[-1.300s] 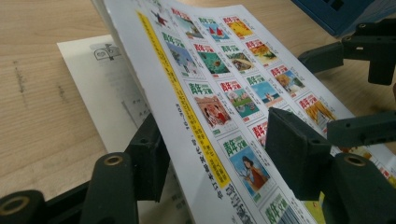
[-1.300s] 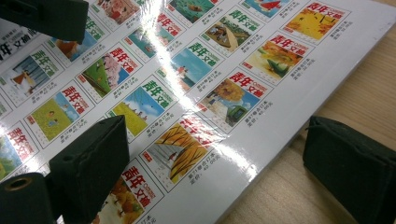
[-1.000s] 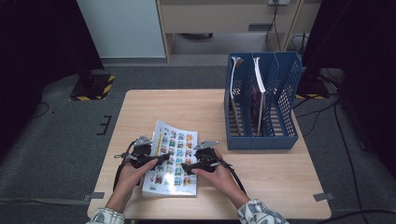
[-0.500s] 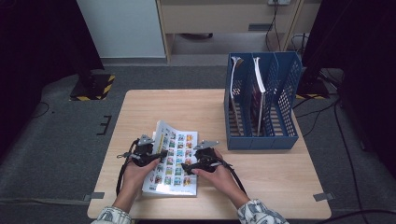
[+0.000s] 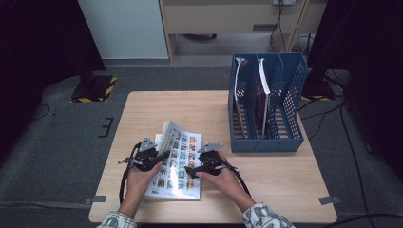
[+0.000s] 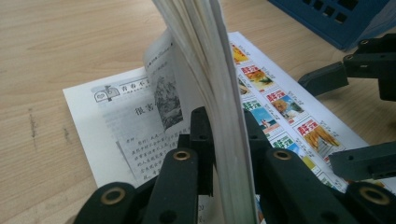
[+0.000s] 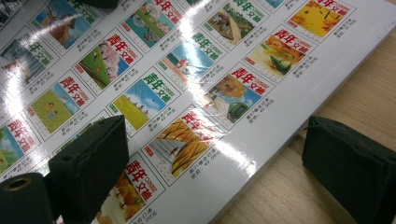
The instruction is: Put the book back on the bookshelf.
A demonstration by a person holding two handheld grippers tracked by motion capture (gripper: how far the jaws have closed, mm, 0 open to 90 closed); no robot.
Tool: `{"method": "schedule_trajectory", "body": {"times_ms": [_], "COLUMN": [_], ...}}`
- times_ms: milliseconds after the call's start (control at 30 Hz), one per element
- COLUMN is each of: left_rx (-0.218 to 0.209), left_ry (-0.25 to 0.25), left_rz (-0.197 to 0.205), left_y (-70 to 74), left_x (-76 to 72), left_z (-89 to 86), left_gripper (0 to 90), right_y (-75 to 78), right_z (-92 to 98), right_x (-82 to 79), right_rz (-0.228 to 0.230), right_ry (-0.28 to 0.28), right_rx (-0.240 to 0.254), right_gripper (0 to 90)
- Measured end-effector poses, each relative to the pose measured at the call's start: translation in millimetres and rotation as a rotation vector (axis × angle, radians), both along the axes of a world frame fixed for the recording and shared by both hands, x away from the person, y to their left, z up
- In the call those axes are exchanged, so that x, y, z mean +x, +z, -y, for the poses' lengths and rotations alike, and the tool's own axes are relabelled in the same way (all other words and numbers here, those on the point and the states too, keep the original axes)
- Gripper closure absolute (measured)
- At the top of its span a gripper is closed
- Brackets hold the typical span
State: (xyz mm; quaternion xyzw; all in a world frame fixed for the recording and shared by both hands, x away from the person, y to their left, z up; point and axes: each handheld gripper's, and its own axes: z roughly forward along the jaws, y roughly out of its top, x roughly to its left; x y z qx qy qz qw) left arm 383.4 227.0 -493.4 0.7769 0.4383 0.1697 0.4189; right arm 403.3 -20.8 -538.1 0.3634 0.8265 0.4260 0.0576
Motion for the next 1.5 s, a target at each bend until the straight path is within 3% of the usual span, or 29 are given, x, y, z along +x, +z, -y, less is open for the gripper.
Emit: {"method": "schedule_trajectory", "body": {"times_ms": [133, 300, 667, 1000, 1267, 1500], "left_rx": [-0.019, -0.004, -0.011, -0.051, -0.057, -0.058], "left_ry": [-0.020, -0.050, -0.071, -0.083, -0.095, -0.092], "left_rz": [0.035, 0.086, 0.144, 0.197, 0.218, 0.196], "left_y": [3.8, 10.6, 18.7, 28.5, 31.4, 26.5], "left_x": [-3.1, -8.0, -14.9, -21.7, -24.6, -19.9], "left_z": [0.7, 4.1, 5.2, 1.1, 1.8, 2.4], "left_gripper": [82.1, 83.3, 83.6, 83.6, 83.6, 83.5], "right_y": [0.3, 0.2, 1.0, 4.2, 2.9, -0.5], "right_z": [0.4, 1.5, 3.8, 5.6, 1.7, 0.7], "right_x": [-0.1, 0.0, 0.9, 0.7, -1.9, -1.4], "right_rz": [-0.007, -0.013, -0.042, -0.041, -0.070, -0.084], "right_ry": [0.000, -0.004, -0.010, 0.020, 0.080, 0.063], "right_rx": [0.004, 0.017, 0.062, 0.101, 0.113, 0.113], "right_gripper": [7.7, 7.4, 6.9, 6.9, 6.7, 5.9]}}
